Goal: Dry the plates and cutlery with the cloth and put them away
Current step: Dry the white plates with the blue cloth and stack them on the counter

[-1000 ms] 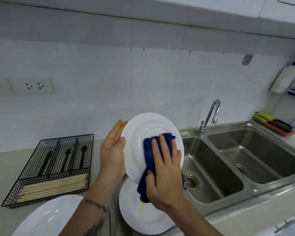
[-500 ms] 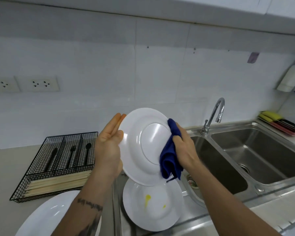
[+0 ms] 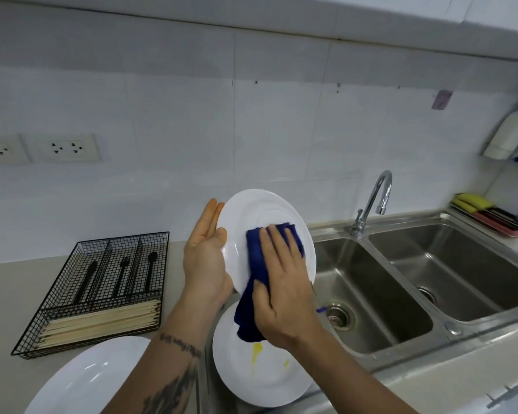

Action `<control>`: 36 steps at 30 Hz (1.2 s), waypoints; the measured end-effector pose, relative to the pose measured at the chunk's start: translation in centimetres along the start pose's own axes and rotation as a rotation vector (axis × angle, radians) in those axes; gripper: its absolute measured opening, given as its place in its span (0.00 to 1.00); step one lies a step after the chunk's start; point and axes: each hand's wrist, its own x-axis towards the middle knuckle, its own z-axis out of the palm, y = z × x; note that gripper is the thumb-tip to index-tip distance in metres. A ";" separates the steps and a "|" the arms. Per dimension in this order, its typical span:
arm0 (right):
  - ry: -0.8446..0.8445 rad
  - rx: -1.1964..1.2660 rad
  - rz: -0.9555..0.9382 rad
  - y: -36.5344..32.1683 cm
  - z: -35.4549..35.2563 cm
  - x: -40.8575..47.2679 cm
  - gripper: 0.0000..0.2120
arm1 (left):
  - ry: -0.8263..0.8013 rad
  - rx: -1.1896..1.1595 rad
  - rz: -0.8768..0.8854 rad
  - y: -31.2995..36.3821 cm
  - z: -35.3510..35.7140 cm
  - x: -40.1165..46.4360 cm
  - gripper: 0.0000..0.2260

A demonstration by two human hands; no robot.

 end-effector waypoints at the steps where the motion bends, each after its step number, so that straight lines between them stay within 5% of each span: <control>1: -0.031 -0.032 -0.067 -0.3 -0.1 0.6 0.33 | -0.018 -0.009 -0.021 -0.3 0.1 -0.2 0.23; 6: -0.128 -0.144 -0.195 0.7 -0.9 5.4 0.30 | -0.104 0.001 -0.054 -0.9 0.2 -1.2 0.22; 13: -0.180 0.066 0.140 3.2 -3.2 9.3 0.19 | -0.069 0.027 -0.042 0.7 -0.8 -1.9 0.24; 19: -0.167 -0.178 -0.232 0.1 -2.3 10.0 0.28 | -0.089 0.066 0.024 1.7 0.1 -1.3 0.25; 26: -0.054 0.309 0.346 5.0 -3.9 7.8 0.24 | 0.000 -0.081 0.051 3.4 -1.2 -1.0 0.23; 30: 0.130 0.414 0.302 3.3 -2.0 2.6 0.27 | 0.074 -0.165 0.032 3.3 -1.2 -0.2 0.23; 36: 0.088 0.046 -0.063 -0.8 0.7 0.4 0.32 | 0.078 -0.143 -0.022 1.3 1.1 -0.1 0.24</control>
